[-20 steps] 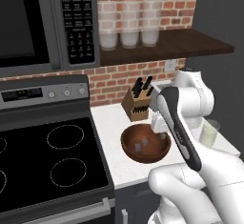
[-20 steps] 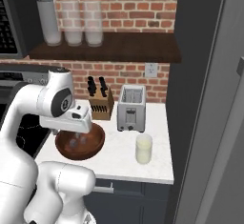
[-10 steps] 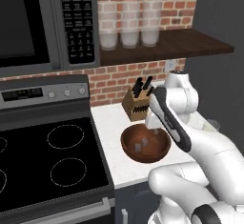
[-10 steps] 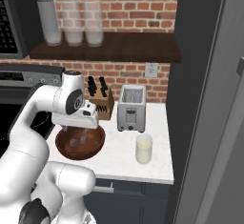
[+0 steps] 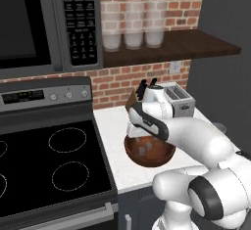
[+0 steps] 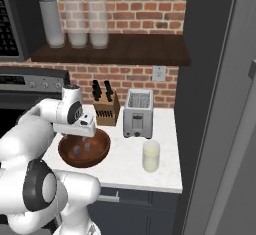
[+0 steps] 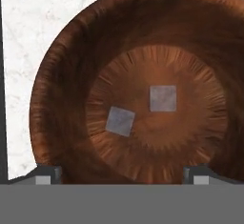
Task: Grab a lemon wedge from the fridge and one ice cube from the ice bowl, and put them in the glass of lemonade.
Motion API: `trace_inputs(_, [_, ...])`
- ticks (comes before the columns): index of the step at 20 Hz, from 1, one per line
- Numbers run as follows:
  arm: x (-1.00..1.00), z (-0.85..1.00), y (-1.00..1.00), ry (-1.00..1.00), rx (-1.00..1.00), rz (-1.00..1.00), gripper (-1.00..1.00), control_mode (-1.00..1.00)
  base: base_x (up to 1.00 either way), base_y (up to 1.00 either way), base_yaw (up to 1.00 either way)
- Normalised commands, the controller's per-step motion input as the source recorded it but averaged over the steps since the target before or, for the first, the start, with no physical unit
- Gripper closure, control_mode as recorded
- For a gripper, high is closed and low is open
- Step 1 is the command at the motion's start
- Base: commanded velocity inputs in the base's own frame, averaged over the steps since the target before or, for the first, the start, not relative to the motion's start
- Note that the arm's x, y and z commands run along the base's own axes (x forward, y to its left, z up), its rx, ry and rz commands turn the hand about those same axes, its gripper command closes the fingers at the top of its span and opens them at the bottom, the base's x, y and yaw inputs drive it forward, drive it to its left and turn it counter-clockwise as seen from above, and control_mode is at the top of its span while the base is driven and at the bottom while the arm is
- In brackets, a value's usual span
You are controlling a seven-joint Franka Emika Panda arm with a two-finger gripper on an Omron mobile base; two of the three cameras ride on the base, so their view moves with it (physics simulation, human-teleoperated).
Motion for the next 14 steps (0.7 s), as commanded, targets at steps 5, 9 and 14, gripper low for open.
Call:
trace_inputs(5, [0.28,-0.34,0.01,0.03,-0.02,0.0,-1.0,-1.0,0.0,0.0,0.0])
trace_inputs(9, [0.18,-0.33,0.0,0.05,0.0,0.0,-1.0,-1.0,0.0,0.0,0.0])
trace_inputs(14, [0.0,-0.33,-0.1,0.04,0.0,0.0,-1.0,-1.0,0.0,0.0,0.0])
